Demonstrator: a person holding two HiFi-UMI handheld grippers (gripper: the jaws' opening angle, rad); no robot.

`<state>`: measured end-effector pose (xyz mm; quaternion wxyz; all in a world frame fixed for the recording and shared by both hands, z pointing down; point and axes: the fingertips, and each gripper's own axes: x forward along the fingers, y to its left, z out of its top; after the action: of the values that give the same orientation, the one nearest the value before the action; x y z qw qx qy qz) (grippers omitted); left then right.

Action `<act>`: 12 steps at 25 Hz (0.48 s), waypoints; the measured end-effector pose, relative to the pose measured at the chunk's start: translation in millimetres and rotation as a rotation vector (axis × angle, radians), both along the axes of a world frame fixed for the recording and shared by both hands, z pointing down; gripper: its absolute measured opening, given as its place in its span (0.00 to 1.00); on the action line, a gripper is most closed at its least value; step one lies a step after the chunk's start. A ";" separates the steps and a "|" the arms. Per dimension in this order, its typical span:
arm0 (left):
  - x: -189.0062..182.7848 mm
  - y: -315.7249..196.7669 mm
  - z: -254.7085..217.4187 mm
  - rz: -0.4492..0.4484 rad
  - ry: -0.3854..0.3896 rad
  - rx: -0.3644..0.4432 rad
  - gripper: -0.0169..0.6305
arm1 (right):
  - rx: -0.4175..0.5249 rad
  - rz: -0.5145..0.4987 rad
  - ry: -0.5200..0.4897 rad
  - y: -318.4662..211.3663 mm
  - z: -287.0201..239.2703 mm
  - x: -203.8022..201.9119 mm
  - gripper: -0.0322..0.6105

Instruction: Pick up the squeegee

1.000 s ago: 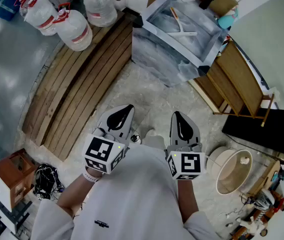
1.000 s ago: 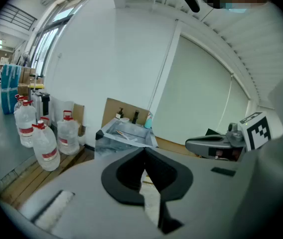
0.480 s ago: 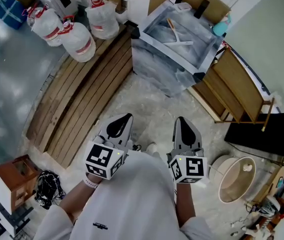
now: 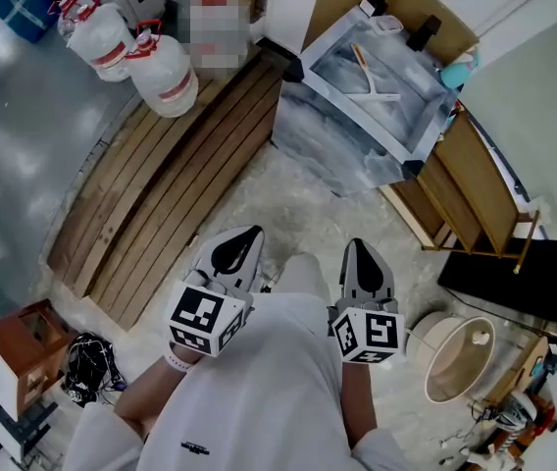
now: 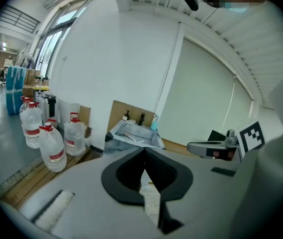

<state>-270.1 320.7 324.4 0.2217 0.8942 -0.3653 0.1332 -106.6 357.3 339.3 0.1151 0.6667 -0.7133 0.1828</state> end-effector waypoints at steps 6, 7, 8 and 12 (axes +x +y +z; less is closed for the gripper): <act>-2.8 -34.8 8.3 -0.047 0.004 -0.022 0.03 | -0.004 -0.036 0.029 -43.1 -0.7 9.1 0.06; -0.3 -42.3 10.1 -0.050 0.003 -0.024 0.03 | 0.000 -0.034 0.032 -52.5 -0.3 13.8 0.06; 2.8 -50.0 12.1 -0.051 0.001 -0.027 0.03 | 0.003 -0.032 0.032 -62.2 0.4 18.9 0.06; 23.2 -90.2 20.7 -0.057 -0.018 -0.033 0.03 | 0.027 -0.032 0.026 -111.0 3.6 45.1 0.06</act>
<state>-246.9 230.5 345.0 0.2368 0.8784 -0.3905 0.1406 -61.6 246.3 342.9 0.1183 0.6592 -0.7246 0.1625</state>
